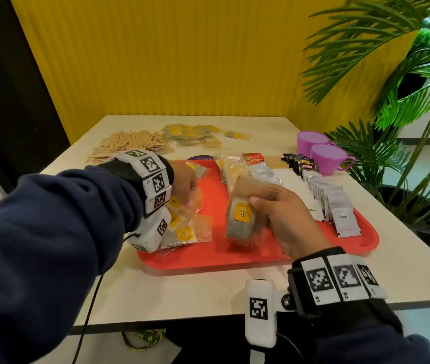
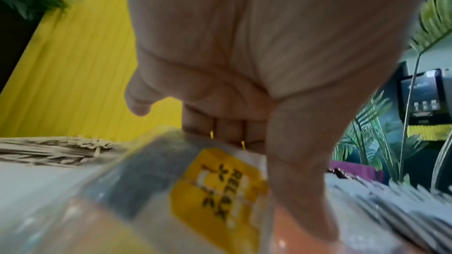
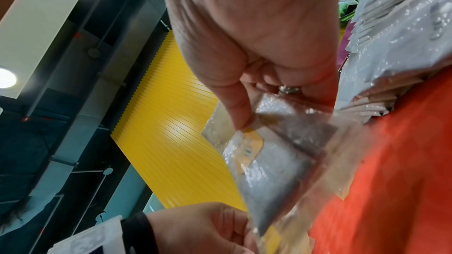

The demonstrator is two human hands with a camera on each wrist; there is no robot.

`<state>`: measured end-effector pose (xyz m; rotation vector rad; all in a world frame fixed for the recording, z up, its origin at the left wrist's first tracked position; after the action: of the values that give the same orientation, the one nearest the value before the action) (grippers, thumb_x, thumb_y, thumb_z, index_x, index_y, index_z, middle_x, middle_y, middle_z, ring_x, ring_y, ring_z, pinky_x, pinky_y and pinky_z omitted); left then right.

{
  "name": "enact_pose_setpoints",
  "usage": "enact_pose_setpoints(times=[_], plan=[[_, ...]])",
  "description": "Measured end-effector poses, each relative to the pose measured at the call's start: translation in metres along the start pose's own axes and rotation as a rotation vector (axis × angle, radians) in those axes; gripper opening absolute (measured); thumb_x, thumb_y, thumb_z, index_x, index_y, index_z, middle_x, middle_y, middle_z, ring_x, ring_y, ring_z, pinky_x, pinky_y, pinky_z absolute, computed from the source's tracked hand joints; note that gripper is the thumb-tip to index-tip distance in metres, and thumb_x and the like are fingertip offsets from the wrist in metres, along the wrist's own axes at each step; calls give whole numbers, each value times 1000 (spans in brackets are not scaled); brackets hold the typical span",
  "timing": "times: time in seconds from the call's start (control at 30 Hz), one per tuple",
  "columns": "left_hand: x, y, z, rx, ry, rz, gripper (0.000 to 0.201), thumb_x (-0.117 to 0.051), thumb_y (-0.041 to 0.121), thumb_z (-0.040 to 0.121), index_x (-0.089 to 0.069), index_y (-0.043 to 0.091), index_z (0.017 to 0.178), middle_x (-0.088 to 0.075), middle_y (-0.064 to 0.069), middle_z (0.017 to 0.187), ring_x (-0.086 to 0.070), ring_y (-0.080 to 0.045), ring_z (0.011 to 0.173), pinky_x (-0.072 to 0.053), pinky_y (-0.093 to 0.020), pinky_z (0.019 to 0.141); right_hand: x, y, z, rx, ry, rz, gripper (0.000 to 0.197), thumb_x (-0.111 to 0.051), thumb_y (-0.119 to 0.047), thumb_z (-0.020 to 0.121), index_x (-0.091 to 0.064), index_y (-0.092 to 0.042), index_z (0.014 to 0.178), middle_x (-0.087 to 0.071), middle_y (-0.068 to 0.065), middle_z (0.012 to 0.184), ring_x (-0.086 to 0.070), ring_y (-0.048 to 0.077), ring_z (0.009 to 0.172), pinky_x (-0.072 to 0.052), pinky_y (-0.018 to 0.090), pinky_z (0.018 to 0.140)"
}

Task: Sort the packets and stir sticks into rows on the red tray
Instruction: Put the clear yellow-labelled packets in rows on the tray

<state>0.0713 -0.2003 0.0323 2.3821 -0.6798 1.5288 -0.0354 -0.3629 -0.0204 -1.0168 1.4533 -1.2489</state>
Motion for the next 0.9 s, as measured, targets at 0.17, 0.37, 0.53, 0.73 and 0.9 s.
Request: enact_pose_setpoints(times=[0.17, 0.37, 0.53, 0.73, 0.9], plan=[[10, -7, -5, -66, 107, -237, 19, -66, 27, 85, -53, 23, 72, -55, 6, 71, -48, -13, 67, -41, -26, 67, 1, 0, 1, 6, 5, 15, 27, -52, 6, 88, -64, -14, 102, -69, 6, 98, -65, 22, 93, -53, 35, 82], [-11, 4, -7, -46, -88, -231, 20, -75, 22, 77, -61, 25, 91, -58, 10, 77, -51, -7, 71, -42, -22, 68, -1, 0, -2, 2, -16, 20, 27, -51, 6, 88, -63, -13, 103, -69, 6, 98, -66, 22, 93, -53, 35, 81], [-15, 11, -12, 28, -179, -10, 52, -77, 23, 76, -53, 19, 121, -52, 7, 93, -44, -3, 70, -36, -17, 58, 1, 0, -1, -11, 4, 24, 26, -52, 5, 88, -63, -12, 104, -68, 11, 104, -65, 28, 100, -51, 44, 90], [-22, 17, -8, 98, -92, 180, 56, -72, 35, 79, -51, 17, 128, -55, 0, 124, -52, -17, 112, -39, -23, 82, 0, -1, -2, -6, -8, 6, 26, -52, 5, 88, -64, -15, 100, -69, 8, 101, -65, 25, 97, -51, 42, 90], [-22, 13, -5, 107, -52, 126, 52, -75, 26, 78, -56, 11, 124, -59, -2, 122, -54, -19, 110, -40, -24, 82, 1, -1, -2, -14, 3, -5, 26, -52, 5, 88, -64, -14, 101, -69, 10, 104, -65, 26, 100, -50, 45, 93]])
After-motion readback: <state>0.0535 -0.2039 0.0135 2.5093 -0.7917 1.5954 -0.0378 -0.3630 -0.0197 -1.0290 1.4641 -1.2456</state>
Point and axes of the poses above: each hand's wrist, its own z-axis towards the middle knuckle, its own x-axis out of the back of the hand, y = z × x, the point moved 1 cm from there along z, towards the middle knuckle
